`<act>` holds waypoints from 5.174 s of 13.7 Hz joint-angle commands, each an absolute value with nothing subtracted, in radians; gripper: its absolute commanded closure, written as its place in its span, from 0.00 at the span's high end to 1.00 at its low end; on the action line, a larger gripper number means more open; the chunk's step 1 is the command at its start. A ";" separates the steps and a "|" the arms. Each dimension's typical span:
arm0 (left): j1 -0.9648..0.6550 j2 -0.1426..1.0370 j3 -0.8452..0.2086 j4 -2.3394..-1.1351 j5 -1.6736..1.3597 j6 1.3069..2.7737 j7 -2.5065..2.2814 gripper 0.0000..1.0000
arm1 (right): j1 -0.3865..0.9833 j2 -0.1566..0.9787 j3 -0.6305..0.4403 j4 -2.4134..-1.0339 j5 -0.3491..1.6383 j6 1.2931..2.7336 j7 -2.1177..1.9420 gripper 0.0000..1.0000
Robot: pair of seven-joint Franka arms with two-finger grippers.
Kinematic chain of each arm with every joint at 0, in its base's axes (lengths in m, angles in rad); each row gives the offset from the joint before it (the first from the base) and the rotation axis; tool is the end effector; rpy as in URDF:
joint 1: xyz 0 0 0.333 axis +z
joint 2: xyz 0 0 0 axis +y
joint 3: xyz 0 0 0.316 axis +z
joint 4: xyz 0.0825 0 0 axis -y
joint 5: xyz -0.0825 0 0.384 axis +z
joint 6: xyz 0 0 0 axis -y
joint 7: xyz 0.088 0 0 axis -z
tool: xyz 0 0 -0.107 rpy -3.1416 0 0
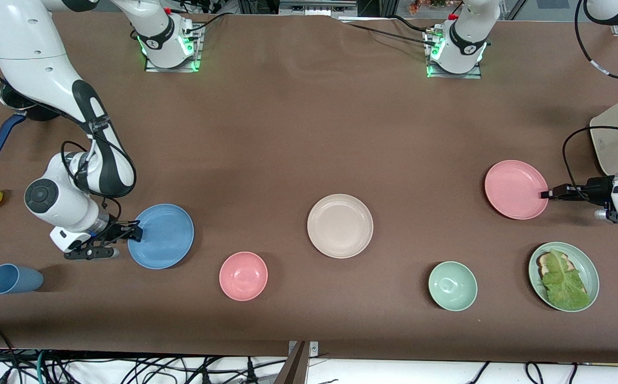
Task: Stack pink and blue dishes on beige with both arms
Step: 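Grasp the pink plate rim with the left gripper and lift it, then lower the pink plate onto the beige while the right gripper grasps the blue, then carry the blue plate onto the pink plate while the left gripper withdraws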
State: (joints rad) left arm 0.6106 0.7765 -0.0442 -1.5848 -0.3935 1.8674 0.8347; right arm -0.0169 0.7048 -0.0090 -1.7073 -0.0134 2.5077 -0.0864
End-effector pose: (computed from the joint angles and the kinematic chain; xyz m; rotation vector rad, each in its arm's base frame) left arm 0.5548 0.3211 0.1552 2.5360 -0.0648 -0.1731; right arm 0.6826 -0.0169 0.1909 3.1165 0.1143 0.1477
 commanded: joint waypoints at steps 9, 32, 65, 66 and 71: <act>0.499 0.537 -0.117 -1.597 -0.331 1.764 0.614 0.00 | -0.018 0.704 0.003 -1.700 0.017 2.491 -0.086 0.54; -0.301 0.586 -0.114 -1.548 -0.069 2.111 -0.279 0.00 | -0.021 0.681 0.003 -1.698 0.017 2.405 -0.084 0.01; -0.214 0.563 -0.109 -1.428 -0.032 1.924 -0.258 1.00 | 0.300 0.563 0.196 -1.536 0.078 2.048 0.656 0.00; -0.187 0.543 -0.109 -1.428 -0.034 1.893 -0.220 1.00 | 0.331 0.569 0.195 -1.528 0.074 2.068 0.717 0.00; -0.033 0.482 -0.110 -1.427 -0.034 1.781 -0.023 1.00 | 0.478 0.636 0.193 -1.468 0.032 2.158 0.989 0.00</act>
State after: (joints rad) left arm -0.0893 0.5095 -0.0971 -1.4199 -0.0478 1.8177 -0.1087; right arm 0.4313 0.5911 0.2001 -1.5311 0.0623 2.1444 0.8924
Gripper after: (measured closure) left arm 0.000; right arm 0.947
